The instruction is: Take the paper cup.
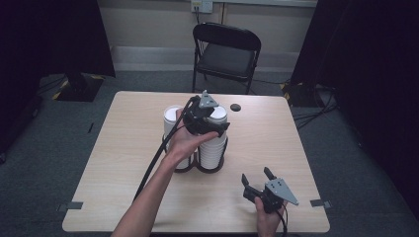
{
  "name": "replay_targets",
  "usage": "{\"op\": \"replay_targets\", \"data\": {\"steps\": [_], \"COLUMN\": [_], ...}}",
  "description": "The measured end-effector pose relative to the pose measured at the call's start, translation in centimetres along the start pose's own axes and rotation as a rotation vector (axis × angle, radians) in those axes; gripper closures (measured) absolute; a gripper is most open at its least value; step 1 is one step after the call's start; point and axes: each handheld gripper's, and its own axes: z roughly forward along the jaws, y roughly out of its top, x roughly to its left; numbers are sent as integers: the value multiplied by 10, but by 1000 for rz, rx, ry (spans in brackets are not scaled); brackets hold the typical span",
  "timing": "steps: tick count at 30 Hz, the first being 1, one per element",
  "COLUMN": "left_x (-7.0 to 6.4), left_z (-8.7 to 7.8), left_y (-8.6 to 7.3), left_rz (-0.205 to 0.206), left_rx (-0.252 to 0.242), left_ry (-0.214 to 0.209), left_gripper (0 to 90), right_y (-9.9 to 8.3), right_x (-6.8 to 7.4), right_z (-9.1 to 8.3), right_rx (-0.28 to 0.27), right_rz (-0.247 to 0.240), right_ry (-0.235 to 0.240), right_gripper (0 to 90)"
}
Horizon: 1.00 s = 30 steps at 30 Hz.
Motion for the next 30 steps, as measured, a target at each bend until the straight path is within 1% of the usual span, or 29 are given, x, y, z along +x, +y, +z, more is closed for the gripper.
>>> {"op": "replay_targets", "data": {"steps": [1,3,6,8,10,19,20,21,23,24,27,30], "left_x": [0,0,0,0,0,-2,-2,-1,-1,-1,0,0], "left_z": [0,-2,-5,-7,-8,-10,-11,-14,-15,-18,-19,-23], "left_y": [0,1,2,2,2,1,1,2,3,4,4,4], "left_rz": [0,-6,-3,-10,-2,-6,-14,-30,-34,-38,-38,-52], "left_rx": [0,-17,-28,-36,-45,-76,-87,-112,-117,-134,-139,-170], "left_ry": [0,6,5,1,8,15,18,30,32,36,32,19], "left_gripper": [211,211,211,211,211,212,212,212,213,213,213,214], "right_y": [0,0,0,0,0,0,0,0,0,0,0,0], "right_x": [0,0,0,0,0,0,0,0,0,0,0,0], "right_z": [0,0,0,0,0,0,0,0,0,0,0,0], "right_rx": [0,-2,-2,0,1,-3,-3,-2,-2,-1,0,1], "right_rz": [0,0,1,1,1,6,6,7,7,6,6,5], "right_ry": [0,-2,-2,-1,-1,-6,-6,-5,-5,-3,-3,-3], "right_gripper": [152,151,152,151,151,142,142,142,143,142,142,143]}}
